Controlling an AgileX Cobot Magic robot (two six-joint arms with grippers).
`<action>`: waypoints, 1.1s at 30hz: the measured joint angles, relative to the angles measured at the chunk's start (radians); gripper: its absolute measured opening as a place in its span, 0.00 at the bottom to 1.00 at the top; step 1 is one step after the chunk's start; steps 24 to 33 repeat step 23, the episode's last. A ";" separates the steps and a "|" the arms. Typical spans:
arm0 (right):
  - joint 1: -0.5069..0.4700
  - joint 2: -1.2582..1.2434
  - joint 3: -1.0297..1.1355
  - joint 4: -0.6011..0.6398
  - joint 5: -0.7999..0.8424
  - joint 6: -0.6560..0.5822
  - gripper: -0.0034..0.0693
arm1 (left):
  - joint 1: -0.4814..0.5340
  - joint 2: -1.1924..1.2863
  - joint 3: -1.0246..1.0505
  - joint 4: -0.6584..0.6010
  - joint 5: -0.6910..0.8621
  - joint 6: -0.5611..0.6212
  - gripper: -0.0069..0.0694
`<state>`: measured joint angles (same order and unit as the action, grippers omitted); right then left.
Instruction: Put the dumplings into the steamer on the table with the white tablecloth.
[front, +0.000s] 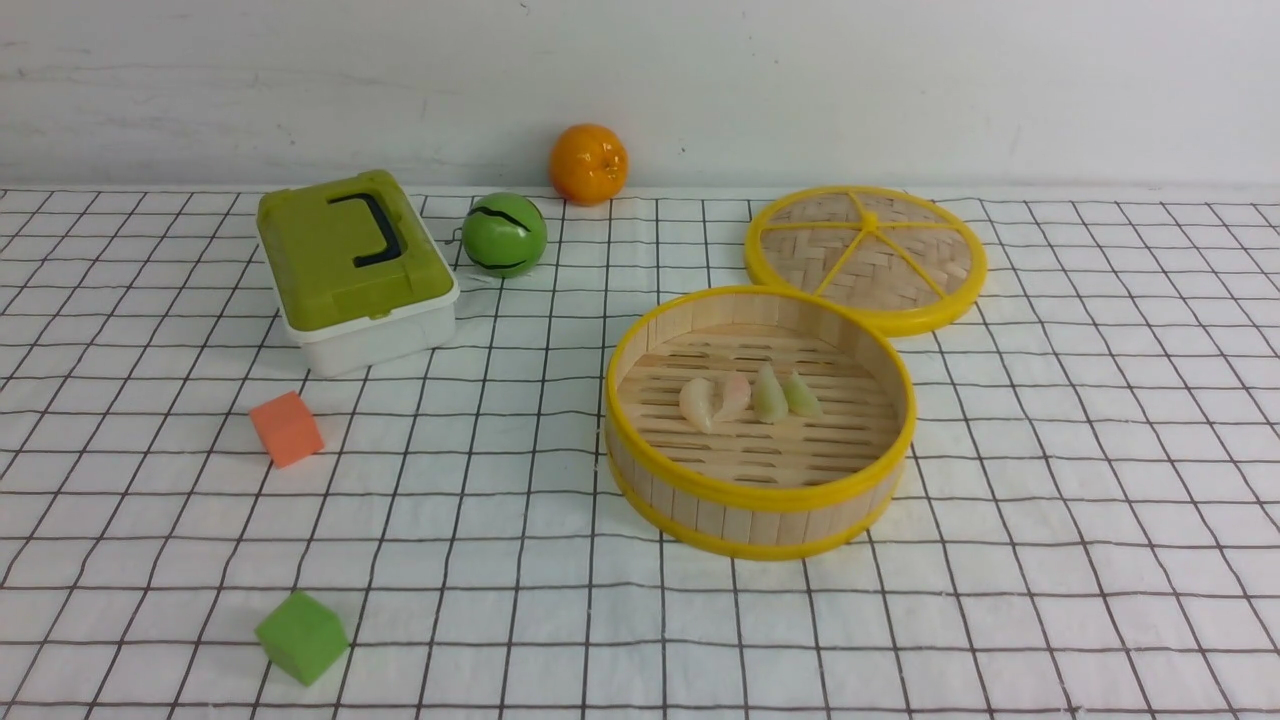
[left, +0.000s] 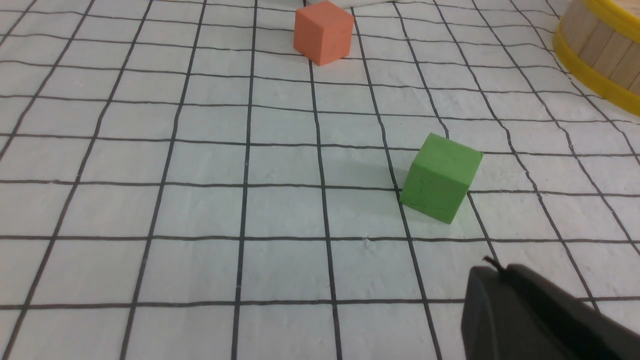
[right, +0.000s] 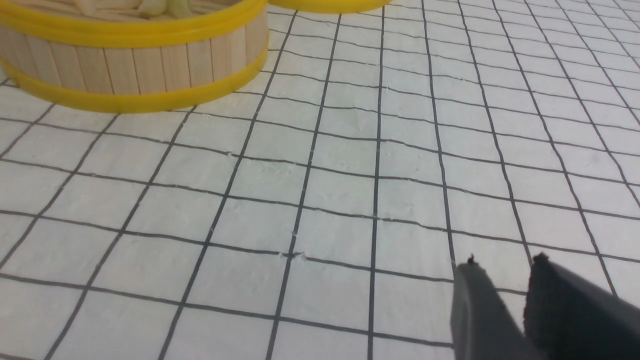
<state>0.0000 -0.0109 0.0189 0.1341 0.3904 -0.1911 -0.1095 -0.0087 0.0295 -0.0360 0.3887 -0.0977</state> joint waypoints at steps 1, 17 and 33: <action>0.000 0.000 0.000 0.000 0.000 0.000 0.27 | 0.000 0.000 0.000 0.000 0.000 0.000 0.09; 0.000 0.000 0.000 0.000 0.000 0.000 0.29 | 0.000 0.000 0.000 -0.001 0.000 0.000 0.09; 0.001 0.000 0.000 0.000 0.000 0.000 0.30 | 0.000 0.000 0.000 -0.001 0.000 0.000 0.09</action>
